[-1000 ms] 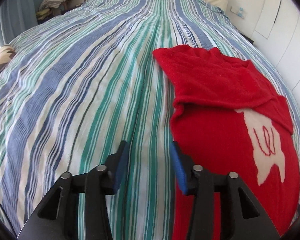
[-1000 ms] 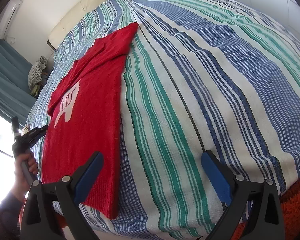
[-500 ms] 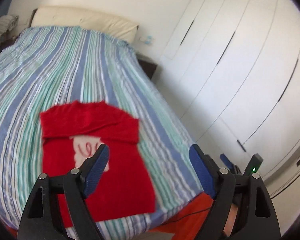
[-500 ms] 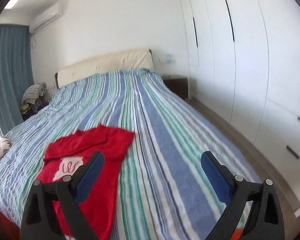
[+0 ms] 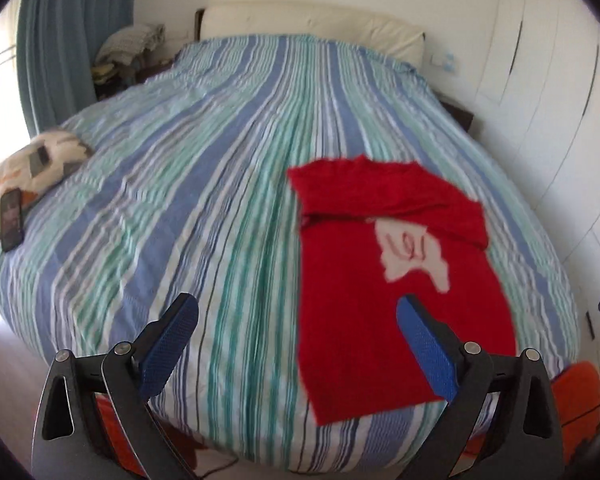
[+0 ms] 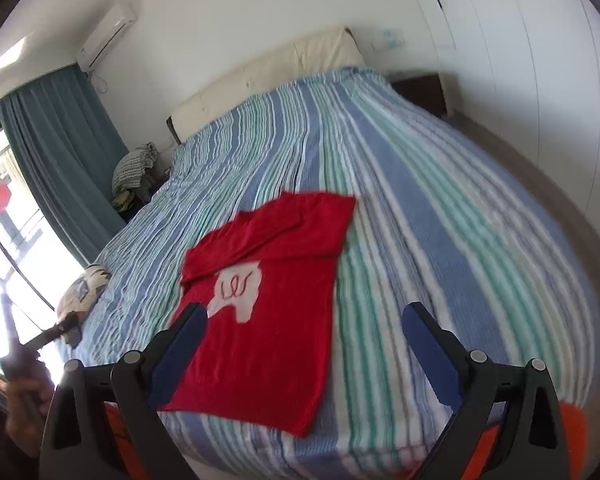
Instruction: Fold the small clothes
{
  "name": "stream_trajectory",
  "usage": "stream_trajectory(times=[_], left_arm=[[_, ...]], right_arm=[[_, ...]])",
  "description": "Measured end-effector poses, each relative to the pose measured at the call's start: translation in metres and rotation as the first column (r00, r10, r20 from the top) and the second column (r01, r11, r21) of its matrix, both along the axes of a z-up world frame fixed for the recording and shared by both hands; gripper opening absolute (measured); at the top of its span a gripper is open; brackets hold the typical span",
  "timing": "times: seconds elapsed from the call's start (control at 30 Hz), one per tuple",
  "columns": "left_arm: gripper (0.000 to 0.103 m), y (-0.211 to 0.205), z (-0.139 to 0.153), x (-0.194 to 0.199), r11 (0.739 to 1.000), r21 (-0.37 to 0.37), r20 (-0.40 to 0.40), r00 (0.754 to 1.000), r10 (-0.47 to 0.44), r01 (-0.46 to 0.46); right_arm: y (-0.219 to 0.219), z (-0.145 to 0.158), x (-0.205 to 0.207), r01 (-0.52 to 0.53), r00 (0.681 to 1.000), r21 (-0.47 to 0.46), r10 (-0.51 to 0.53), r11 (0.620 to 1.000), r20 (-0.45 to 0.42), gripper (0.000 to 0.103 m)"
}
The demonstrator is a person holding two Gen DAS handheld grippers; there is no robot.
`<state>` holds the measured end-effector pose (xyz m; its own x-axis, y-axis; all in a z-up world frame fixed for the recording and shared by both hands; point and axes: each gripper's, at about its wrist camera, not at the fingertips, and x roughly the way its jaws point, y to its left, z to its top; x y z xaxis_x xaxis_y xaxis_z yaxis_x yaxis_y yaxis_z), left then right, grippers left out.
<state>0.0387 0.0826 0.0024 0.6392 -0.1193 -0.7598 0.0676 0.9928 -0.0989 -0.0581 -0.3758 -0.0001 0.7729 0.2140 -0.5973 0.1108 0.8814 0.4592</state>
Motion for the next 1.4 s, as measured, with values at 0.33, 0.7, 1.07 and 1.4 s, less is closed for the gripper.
stream_trajectory(times=[0.33,0.7,1.07,1.4], left_arm=[[0.082,-0.005,-0.109,-0.02,0.987,-0.153,-0.246,0.966,-0.08,0.043],[0.012,-0.031,-0.137,-0.007,0.971,-0.21,-0.339,0.923,-0.182,0.114],[0.002,-0.016,-0.088,-0.004,0.936,-0.35,-0.231,0.963,-0.136,0.048],[0.002,-0.015,-0.038,0.15,0.907,-0.421,-0.073,0.997,-0.026,-0.008]], right_arm=[[0.026,-0.145,0.034,-0.036,0.929,0.358,0.163,0.933,-0.332,0.078],[0.053,-0.162,0.043,-0.104,0.909,0.261,0.199,0.96,-0.367,0.036],[0.027,-0.122,0.035,-0.013,0.963,0.294,0.091,0.956,-0.253,0.005],[-0.001,-0.068,0.178,-0.011,0.997,0.272,0.032,0.962,-0.076,0.005]])
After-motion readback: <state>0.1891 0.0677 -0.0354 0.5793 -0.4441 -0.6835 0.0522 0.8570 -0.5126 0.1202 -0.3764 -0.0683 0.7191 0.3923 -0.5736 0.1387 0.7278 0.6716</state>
